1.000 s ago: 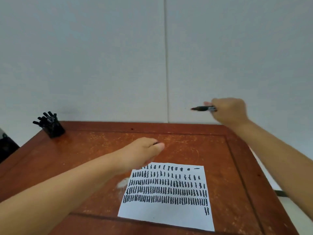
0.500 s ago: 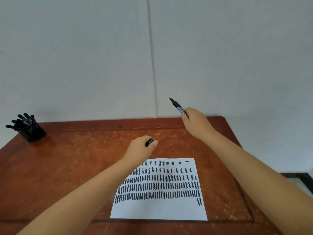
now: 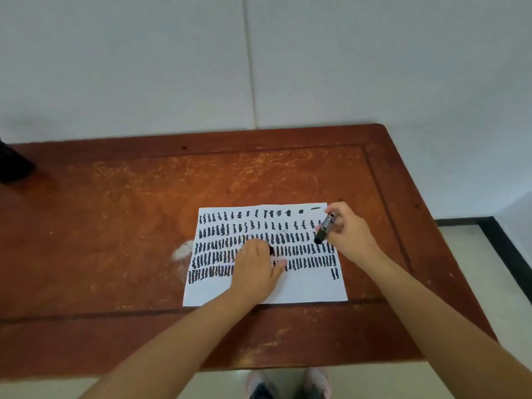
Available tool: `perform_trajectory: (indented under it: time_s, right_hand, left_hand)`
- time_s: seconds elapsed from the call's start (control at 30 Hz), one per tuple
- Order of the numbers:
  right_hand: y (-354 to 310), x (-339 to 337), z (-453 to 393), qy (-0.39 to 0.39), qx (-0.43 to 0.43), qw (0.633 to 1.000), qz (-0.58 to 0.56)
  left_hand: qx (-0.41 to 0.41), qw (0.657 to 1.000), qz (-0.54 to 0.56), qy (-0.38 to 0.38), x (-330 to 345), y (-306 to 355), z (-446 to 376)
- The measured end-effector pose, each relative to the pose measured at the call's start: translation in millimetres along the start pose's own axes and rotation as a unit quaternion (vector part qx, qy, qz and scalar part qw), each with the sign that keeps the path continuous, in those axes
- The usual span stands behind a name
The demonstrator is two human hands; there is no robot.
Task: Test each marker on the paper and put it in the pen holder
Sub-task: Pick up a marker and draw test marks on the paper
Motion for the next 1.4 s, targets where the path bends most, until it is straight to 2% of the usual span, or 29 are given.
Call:
perform_trajectory:
  time_s: [0.1,0.17,0.23,0.33,0.4,0.6,0.8,0.93,1.2,1.4]
  right_hand:
    - [8.5,1.8,18.0,0.056,-0.061,0.997,-0.003]
    - [14.3,9.5,29.9,0.064,-0.088,0.992,-0.057]
    - [28.1,17.1,38.7,0.077,-0.056,0.986,-0.136]
    - [49.3,33.9,49.7,0.086,0.001,0.974,-0.208]
    - [61.1,36.3,56.0,0.121,0.021,0.968,-0.218]
    - [71.1,19.4,65.2,0.247,0.038,0.956,-0.151]
    - [73.4,20.1,64.0,0.229,0.041,0.964,-0.128]
    - [72.3,16.6,61.7,0.212,0.03,0.974,-0.074]
    - [66.7,20.9,63.2,0.219,-0.034,0.969,-0.106]
    - [71.0,21.9,61.5,0.218,-0.021,0.97,-0.104]
  left_hand:
    - [0.005,0.999,-0.037,-0.019,23.9,0.8,16.3]
    - [-0.011,0.995,-0.066,-0.071,39.6,0.7,24.0]
    - [-0.028,0.991,-0.072,-0.107,50.3,-1.6,28.2]
    - [-0.027,0.991,-0.069,-0.111,56.1,-3.1,28.4]
    - [-0.017,0.992,-0.072,-0.107,58.0,-3.3,28.9]
    - [-0.008,0.991,-0.089,-0.098,60.1,-2.2,28.3]
    - [0.007,0.991,-0.102,-0.082,61.3,-1.8,28.0]
    - [0.014,0.992,-0.105,-0.069,61.2,-1.8,27.7]
    - [0.01,0.992,-0.115,-0.056,60.1,-2.5,27.4]
    - [0.013,0.993,-0.109,-0.047,59.0,-1.0,26.8]
Point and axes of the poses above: each hand's wrist, its own z-axis away from the middle knuckle, its own x-axis out of the palm, y = z × x, the point moved 9 cm from there along -z, towards the middle knuckle, and after that the axes turned 4 degrees about -x, right-handed, at the moved point
